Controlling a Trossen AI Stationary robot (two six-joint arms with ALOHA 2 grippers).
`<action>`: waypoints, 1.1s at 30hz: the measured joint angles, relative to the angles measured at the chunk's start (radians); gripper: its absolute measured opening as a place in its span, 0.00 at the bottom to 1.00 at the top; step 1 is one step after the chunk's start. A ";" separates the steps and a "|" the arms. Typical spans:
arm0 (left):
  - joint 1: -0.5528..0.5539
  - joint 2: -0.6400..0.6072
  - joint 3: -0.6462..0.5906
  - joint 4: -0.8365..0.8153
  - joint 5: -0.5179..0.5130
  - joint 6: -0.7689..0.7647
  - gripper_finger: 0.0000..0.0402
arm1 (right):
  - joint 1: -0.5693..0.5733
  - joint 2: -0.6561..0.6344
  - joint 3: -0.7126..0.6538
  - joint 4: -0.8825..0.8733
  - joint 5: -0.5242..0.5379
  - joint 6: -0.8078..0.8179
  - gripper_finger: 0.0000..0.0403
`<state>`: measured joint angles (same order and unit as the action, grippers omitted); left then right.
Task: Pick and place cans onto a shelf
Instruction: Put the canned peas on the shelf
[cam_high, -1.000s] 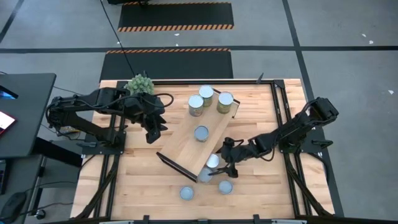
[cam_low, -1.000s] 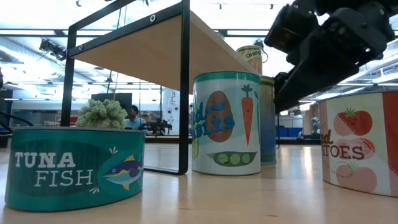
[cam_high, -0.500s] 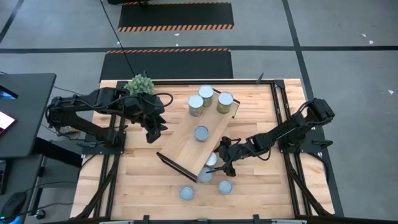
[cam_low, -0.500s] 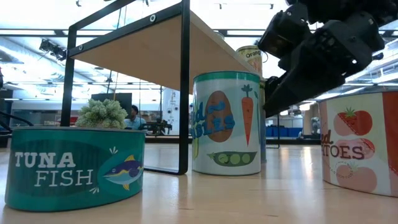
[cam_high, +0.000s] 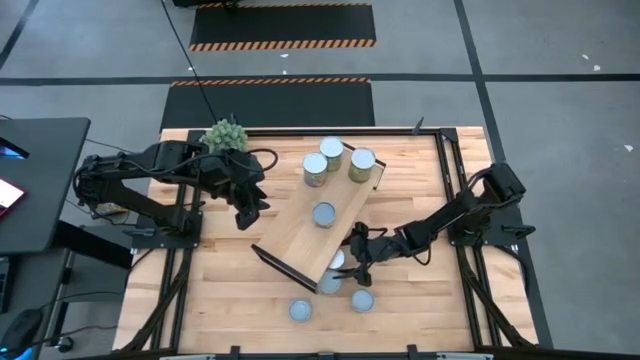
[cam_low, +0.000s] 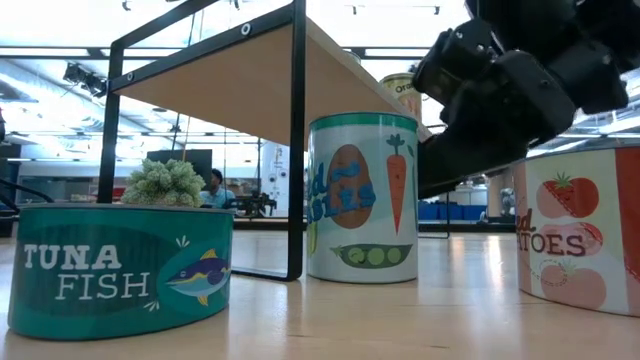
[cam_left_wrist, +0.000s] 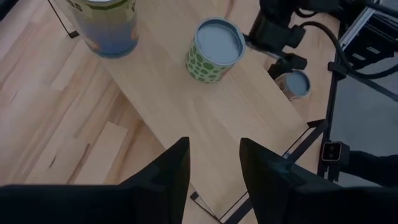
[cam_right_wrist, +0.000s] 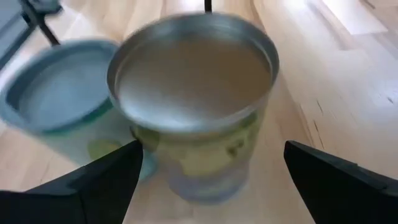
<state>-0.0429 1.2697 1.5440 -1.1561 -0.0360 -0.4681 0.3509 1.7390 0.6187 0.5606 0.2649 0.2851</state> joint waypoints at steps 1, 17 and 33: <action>0.000 0.000 0.000 -0.001 0.001 -0.001 0.36 | 0.000 0.004 -0.007 0.018 -0.001 -0.002 0.99; 0.000 0.000 0.000 0.004 0.007 -0.014 0.36 | -0.008 0.045 -0.012 0.123 -0.081 -0.160 0.96; 0.000 0.000 0.000 0.003 0.008 -0.017 0.36 | -0.014 0.044 -0.012 0.127 -0.084 -0.166 0.75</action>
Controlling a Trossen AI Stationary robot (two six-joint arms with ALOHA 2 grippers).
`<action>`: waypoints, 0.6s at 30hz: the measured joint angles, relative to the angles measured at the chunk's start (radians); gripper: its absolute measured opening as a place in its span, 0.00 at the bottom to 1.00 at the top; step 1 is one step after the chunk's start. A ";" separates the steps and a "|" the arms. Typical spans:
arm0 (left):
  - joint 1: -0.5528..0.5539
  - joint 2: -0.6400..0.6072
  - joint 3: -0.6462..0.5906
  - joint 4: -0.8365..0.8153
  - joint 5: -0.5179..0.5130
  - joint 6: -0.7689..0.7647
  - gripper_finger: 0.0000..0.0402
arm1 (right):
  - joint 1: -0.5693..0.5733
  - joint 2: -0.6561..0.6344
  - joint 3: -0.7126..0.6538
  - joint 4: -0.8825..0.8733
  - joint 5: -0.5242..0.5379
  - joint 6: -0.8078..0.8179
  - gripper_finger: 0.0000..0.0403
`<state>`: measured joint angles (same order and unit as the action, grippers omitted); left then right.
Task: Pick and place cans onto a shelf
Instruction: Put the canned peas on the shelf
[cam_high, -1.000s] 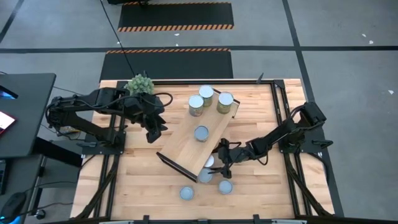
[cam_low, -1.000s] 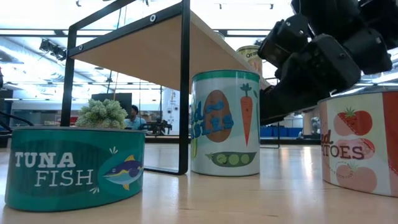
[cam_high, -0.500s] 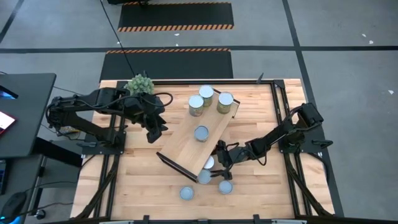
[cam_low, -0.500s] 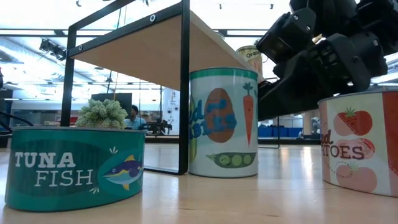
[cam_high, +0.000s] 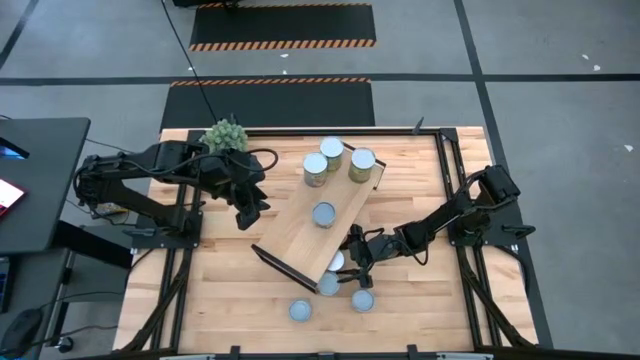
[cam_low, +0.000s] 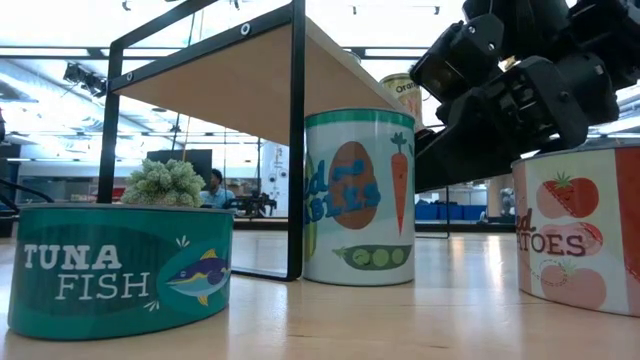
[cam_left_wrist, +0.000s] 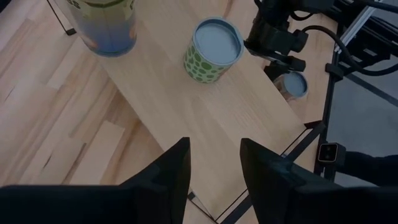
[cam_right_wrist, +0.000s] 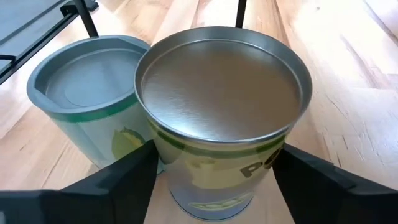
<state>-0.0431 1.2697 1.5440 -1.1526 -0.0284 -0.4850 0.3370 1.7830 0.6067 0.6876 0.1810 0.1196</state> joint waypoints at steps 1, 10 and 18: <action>0.000 0.000 0.000 0.000 0.000 0.000 0.36 | 0.000 0.000 0.000 0.000 0.000 0.000 0.73; 0.000 0.000 0.000 -0.001 0.020 0.000 0.36 | 0.005 -0.037 0.000 -0.072 0.000 0.000 0.72; 0.000 0.000 0.000 -0.005 0.030 0.001 0.36 | 0.029 -0.184 0.000 -0.312 -0.022 -0.007 0.71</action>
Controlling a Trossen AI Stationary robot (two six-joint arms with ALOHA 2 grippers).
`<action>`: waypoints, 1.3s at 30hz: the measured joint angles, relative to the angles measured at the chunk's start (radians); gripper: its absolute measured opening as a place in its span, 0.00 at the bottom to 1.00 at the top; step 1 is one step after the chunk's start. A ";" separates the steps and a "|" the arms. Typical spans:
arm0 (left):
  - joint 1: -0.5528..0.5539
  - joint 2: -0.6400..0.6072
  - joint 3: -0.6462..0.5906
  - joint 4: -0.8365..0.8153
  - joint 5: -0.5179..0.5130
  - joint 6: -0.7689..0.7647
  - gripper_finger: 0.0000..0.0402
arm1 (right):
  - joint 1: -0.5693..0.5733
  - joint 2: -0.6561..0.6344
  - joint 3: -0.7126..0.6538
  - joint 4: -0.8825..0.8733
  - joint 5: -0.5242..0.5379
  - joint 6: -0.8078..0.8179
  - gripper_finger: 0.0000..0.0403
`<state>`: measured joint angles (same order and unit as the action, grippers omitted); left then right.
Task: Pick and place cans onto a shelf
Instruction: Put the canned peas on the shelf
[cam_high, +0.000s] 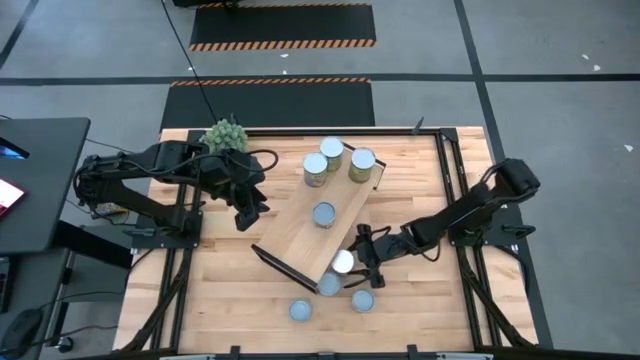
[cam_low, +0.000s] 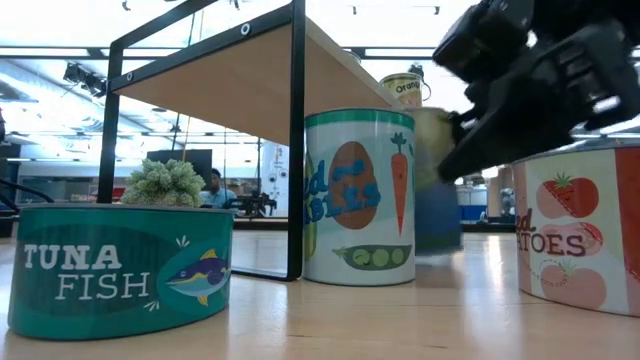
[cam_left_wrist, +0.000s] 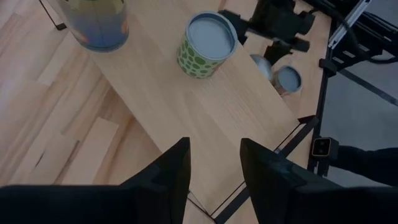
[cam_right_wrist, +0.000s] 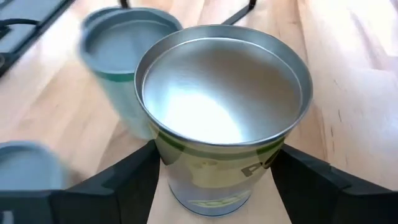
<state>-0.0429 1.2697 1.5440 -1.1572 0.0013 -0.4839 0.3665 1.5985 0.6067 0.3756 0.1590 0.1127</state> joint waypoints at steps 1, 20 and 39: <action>0.000 0.000 0.000 0.000 0.000 0.000 0.36 | 0.003 -0.026 0.000 -0.033 0.000 0.003 0.71; 0.000 0.000 0.000 0.001 0.000 -0.002 0.36 | 0.005 -0.506 0.000 -0.522 0.036 0.071 0.71; 0.000 0.000 0.000 0.002 0.000 0.008 0.36 | -0.207 -0.657 0.112 -0.604 0.068 -0.012 0.71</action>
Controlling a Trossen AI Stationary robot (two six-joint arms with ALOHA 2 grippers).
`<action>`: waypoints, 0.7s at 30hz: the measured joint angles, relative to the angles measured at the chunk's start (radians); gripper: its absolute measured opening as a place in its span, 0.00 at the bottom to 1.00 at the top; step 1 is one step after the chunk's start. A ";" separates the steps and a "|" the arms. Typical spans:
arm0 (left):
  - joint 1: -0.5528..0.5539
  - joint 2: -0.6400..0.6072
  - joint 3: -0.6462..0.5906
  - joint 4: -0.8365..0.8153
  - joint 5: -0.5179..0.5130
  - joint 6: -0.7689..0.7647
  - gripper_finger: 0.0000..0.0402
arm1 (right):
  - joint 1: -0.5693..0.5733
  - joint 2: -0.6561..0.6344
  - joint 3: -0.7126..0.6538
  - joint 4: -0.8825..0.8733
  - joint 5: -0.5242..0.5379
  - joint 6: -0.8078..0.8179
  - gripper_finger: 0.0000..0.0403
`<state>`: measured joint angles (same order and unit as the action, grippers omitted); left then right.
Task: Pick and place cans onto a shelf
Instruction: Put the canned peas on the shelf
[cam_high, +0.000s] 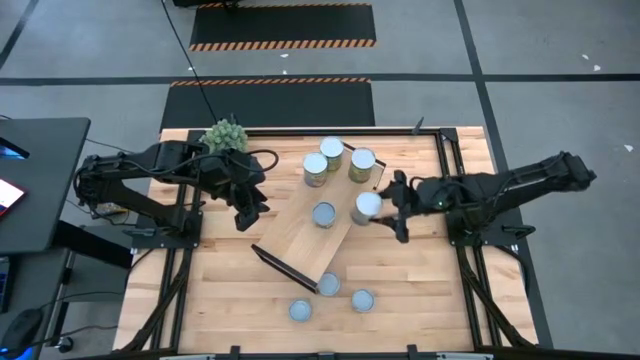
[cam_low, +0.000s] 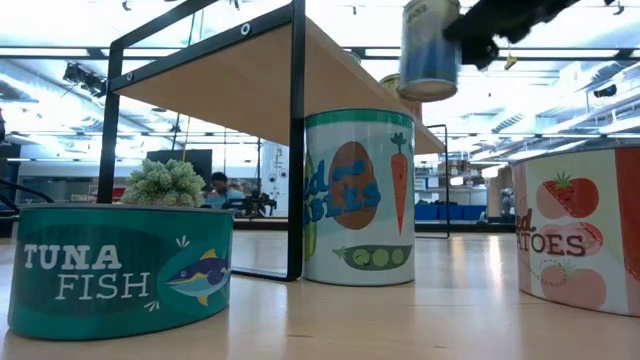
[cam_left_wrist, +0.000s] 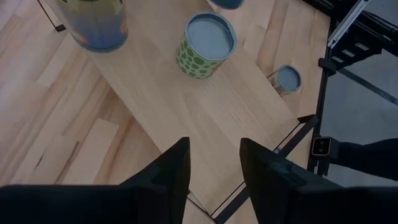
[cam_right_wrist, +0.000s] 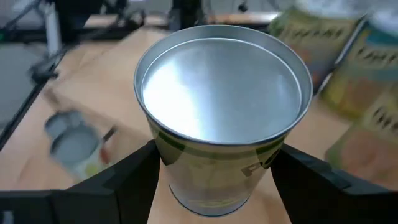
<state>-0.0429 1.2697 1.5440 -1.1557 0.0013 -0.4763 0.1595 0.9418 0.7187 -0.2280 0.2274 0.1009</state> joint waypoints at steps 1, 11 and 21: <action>0.000 0.000 0.000 0.000 0.000 0.001 0.36 | -0.018 0.008 0.002 0.024 -0.002 -0.002 0.71; 0.000 0.000 0.000 0.000 0.000 0.001 0.36 | -0.127 0.153 0.002 0.127 -0.036 -0.018 0.71; 0.000 0.000 0.000 0.000 0.000 -0.002 0.36 | -0.162 0.184 0.000 0.119 0.009 -0.015 0.87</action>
<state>-0.0433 1.2697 1.5440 -1.1555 0.0013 -0.4783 -0.0024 1.1257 0.7185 -0.1092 0.2359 0.0856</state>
